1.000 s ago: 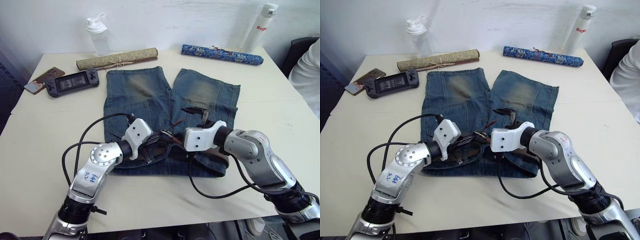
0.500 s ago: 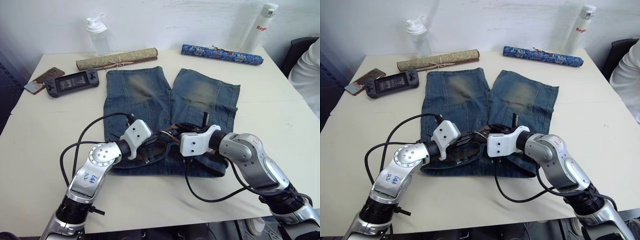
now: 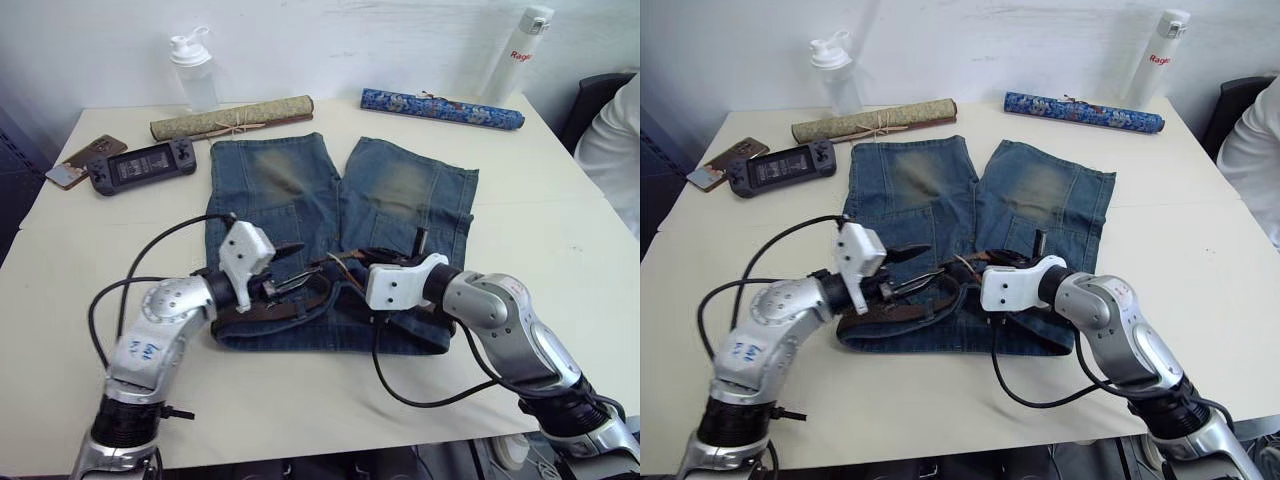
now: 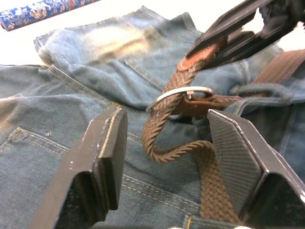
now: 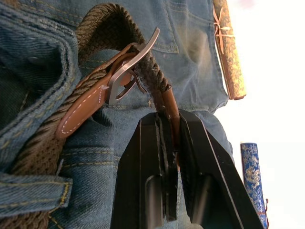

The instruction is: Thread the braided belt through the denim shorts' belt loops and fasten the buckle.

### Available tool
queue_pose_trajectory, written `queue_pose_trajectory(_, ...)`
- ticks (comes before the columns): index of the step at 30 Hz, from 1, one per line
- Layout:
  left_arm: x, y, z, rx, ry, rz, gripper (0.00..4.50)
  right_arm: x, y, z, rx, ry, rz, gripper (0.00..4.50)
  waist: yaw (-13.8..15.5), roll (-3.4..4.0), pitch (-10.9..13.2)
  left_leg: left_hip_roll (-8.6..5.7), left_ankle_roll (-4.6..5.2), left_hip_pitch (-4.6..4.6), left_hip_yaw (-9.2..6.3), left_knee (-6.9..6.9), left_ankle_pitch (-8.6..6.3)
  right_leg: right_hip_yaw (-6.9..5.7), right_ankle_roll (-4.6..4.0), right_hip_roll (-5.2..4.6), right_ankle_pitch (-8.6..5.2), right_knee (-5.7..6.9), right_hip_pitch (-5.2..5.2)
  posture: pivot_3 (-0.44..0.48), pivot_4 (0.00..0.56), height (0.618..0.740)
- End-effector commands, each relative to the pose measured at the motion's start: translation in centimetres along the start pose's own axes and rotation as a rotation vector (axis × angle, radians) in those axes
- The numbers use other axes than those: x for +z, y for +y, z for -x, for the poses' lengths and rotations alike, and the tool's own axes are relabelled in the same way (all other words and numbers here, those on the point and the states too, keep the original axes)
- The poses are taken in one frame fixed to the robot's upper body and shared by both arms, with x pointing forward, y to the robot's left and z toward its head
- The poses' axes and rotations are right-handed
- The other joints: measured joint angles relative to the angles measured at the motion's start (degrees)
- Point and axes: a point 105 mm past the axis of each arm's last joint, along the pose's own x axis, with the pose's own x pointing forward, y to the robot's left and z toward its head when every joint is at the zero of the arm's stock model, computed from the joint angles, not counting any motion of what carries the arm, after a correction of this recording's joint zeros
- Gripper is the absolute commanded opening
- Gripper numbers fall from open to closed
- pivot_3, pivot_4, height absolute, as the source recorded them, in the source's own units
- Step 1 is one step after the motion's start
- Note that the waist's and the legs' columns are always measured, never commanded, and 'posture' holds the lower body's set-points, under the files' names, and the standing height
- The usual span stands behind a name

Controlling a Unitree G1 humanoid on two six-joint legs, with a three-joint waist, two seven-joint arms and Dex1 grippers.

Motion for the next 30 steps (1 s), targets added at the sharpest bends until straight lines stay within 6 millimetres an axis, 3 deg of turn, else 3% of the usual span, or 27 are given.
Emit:
queue_pose_trajectory(1,0.0,1.0,2.7,-0.049,0.011,0.1,2.74,0.5,-1.3,0.6,-0.063,-0.008,0.02,0.0,-0.02,0.01,0.01,0.01,-0.01,0.0,0.0,0.0,0.0,0.0,0.0,0.02,0.0,0.0,0.0,0.0,0.15,0.717)
queue_pose_trajectory(3,-0.5,3.1,3.4,0.008,0.013,0.133,2.74,0.6,-1.2,0.5,-0.063,-0.008,0.019,0.0,0.03,0.02,0.01,0.01,-0.02,0.02,0.0,0.01,0.01,0.0,-0.01,0.03,-0.01,-0.03,0.0,0.0,0.15,0.717)
queue_pose_trajectory(5,-0.8,5.4,3.3,0.102,-0.003,0.136,2.22,0.8,-1.2,0.5,-0.066,-0.014,0.017,0.0,0.5,0.01,0.01,-0.02,-0.04,0.03,-0.02,0.02,0.02,-0.02,-0.01,0.02,-0.01,-0.03,0.0,0.0,0.15,0.717)
queue_pose_trajectory(10,-2.7,6.4,2.1,0.094,0.067,0.04,0.03,1.4,-1.3,0.6,-0.075,-0.036,0.014,0.0,0.16,0.01,0.01,-0.08,0.0,0.0,-0.01,0.01,0.0,-0.02,0.03,0.01,0.01,0.05,0.05,0.0,0.15,0.717)
queue_pose_trajectory(14,-6.3,5.6,1.4,0.029,0.215,-0.044,0.03,1.4,-1.5,0.9,-0.09,-0.036,0.014,0.0,0.1,0.01,0.01,-0.06,-0.01,0.0,0.02,-0.02,0.0,-0.02,0.03,0.07,0.01,0.06,0.02,0.0,0.15,0.717)
queue_pose_trajectory(19,-10.6,4.6,2.6,-0.042,0.381,-0.093,0.03,1.6,-2.8,2.0,-0.146,-0.043,0.025,0.0,-0.03,0.01,0.0,0.01,-0.02,0.0,0.06,-0.02,-0.01,0.0,0.02,0.09,0.0,0.1,-0.03,0.0,0.15,0.717)
queue_pose_trajectory(24,-12.1,4.6,3.6,-0.07,0.447,-0.155,0.03,1.6,-5.2,4.1,-0.213,-0.071,0.065,0.0,-0.13,0.03,-0.01,0.01,-0.03,0.05,0.08,-0.02,-0.02,0.02,0.01,0.08,0.0,0.1,-0.02,0.0,0.15,0.717)
queue_pose_trajectory(30,-12.7,4.2,3.6,-0.082,0.448,-0.176,0.03,0.6,-8.1,6.6,-0.28,-0.064,0.127,0.0,-0.11,0.1,-0.05,0.01,-0.02,0.12,0.1,-0.03,-0.02,0.04,0.01,0.07,0.0,0.09,0.0,0.0,0.15,0.717)
